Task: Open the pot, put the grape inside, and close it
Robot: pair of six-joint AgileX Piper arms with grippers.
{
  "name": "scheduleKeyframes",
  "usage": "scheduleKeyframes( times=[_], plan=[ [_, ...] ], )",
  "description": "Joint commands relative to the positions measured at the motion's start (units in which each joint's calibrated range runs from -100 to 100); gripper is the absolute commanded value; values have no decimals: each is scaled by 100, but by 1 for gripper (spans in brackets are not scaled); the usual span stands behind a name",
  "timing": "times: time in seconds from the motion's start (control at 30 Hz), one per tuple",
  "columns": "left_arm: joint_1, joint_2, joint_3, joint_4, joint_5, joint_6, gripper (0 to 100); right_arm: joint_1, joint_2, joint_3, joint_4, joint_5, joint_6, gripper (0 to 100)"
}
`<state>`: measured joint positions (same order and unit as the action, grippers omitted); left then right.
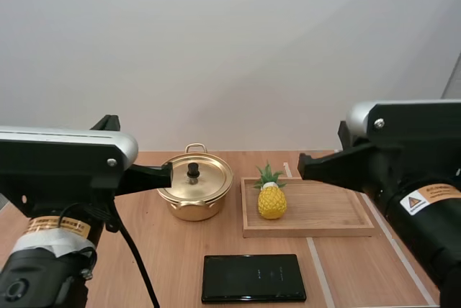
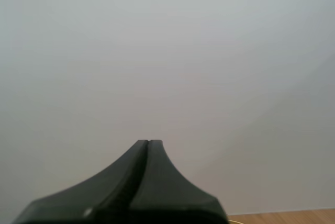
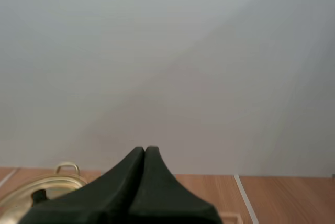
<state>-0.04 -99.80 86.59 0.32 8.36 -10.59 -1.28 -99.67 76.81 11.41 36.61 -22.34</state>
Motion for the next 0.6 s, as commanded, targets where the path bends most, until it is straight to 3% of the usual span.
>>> scheduleKeyframes(
  times=[0.0, 0.27, 0.43, 0.57],
  plan=[
    [-39, -20, 120, 60, 107, 27, 0, -20, -33, 466, -186, -240, -38, 0],
    [-45, -20, 120, 50, 352, 27, 0, -20, -33, 631, -186, -218, -38, 0],
    [-45, -20, 254, 35, 899, 27, 0, -20, -33, 628, 420, -51, -2, 0],
    [-45, -20, 556, 35, 976, 27, 0, -20, -33, 745, 410, 65, -2, 0]
  ],
)
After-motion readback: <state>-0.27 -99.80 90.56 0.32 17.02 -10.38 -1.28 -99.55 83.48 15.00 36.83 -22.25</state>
